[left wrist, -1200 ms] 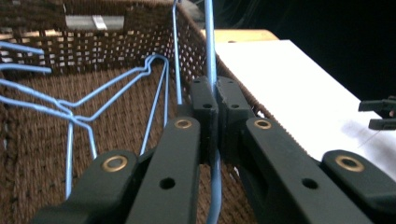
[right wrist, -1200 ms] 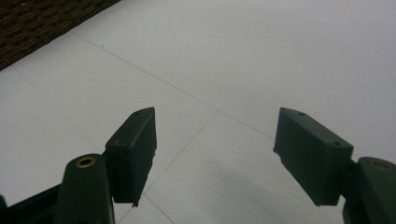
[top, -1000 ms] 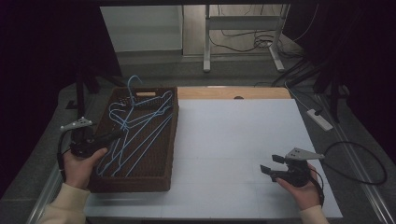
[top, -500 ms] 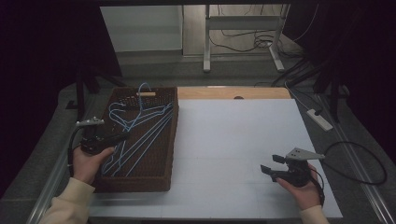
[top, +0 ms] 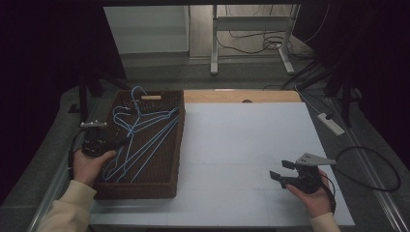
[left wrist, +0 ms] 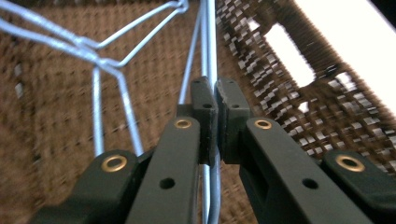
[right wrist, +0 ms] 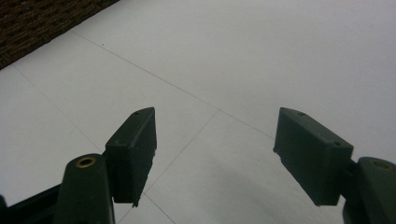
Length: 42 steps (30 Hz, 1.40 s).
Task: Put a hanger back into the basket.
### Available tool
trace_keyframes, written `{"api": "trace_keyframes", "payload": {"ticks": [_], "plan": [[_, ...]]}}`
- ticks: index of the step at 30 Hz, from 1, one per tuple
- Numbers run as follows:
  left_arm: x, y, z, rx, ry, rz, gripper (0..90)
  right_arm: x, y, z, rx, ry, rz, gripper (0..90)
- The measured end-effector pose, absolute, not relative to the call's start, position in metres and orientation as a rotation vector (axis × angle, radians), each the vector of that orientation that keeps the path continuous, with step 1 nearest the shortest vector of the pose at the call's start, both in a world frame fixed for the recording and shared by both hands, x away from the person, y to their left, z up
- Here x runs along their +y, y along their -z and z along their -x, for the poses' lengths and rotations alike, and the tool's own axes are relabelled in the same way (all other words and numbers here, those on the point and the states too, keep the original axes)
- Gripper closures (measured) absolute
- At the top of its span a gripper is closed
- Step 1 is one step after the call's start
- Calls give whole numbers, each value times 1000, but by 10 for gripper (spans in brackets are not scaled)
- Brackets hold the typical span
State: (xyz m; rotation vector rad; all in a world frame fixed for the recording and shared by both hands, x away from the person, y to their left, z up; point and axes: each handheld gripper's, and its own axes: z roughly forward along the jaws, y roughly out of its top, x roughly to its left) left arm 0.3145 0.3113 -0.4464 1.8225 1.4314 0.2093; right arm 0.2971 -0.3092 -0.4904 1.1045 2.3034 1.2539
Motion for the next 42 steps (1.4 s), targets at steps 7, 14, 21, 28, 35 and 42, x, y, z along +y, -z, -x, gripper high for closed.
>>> {"api": "trace_keyframes", "payload": {"ticks": [7,14,21,28,35,42], "plan": [[312,459,-320,1512,-177,-1920,862,-309,491,-298,2311,-1246,-1107,306],[308,462,-322,1532,-171,-1975,857,-309,491,-297,2312,-1246,-1107,306],[303,461,-323,1553,-273,-1983,612,-309,491,-297,2310,-1251,-1103,306],[303,451,-318,1507,-360,-1935,414,-309,491,-297,2311,-1252,-1102,306],[297,433,-300,1352,-414,-1885,384,-309,491,-297,2309,-1252,-1103,305],[279,417,-274,1195,-421,-1837,350,-310,490,-297,2307,-1255,-1103,302]]}}
